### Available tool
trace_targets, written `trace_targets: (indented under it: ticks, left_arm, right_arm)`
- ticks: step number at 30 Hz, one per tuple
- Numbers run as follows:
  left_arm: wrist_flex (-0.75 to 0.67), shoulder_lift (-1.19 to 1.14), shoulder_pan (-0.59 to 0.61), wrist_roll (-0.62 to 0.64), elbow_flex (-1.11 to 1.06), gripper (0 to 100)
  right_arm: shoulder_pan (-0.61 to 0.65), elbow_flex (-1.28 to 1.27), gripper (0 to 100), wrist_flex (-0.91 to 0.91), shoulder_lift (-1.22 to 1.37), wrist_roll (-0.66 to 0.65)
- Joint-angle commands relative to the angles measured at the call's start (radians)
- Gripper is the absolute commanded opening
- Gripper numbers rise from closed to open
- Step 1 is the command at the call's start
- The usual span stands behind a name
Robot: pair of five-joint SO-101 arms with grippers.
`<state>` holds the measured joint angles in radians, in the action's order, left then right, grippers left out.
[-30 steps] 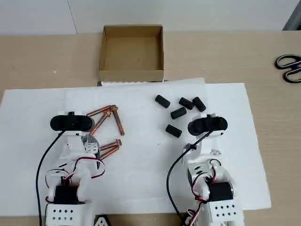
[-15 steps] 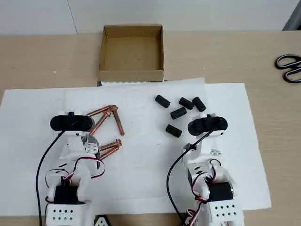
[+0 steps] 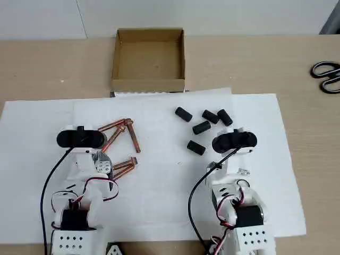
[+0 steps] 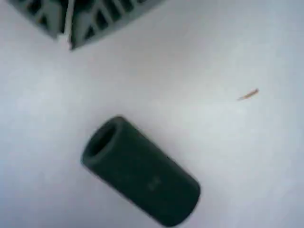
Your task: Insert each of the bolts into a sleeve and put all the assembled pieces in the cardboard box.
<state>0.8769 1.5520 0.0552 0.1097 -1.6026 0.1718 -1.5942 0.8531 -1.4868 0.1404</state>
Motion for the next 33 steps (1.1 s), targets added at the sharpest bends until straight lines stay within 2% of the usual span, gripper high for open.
trace_targets:
  ticks: [1, 12, 16, 23, 33]
  left_arm:
    - [-0.02, 0.011, 0.002, -0.003, 0.007, 1]
    - [-0.02, 0.011, 0.002, -0.003, 0.007, 1]
    - [-0.02, 0.011, 0.002, -0.003, 0.007, 1]
    - [-0.02, 0.011, 0.002, -0.003, 0.007, 1]
    - [-0.02, 0.011, 0.002, -0.003, 0.007, 1]
  right_arm:
    - [-0.005, 0.006, 0.3, -0.021, -0.01, -0.009]
    - [-0.005, 0.006, 0.3, -0.022, -0.01, -0.009]
    - [0.008, 0.011, 0.3, -0.028, -0.01, 0.029]
    - [-0.053, 0.413, 0.3, 0.211, 0.061, 0.037]
    - [-0.11, 0.921, 0.3, 0.447, 0.552, 0.037]
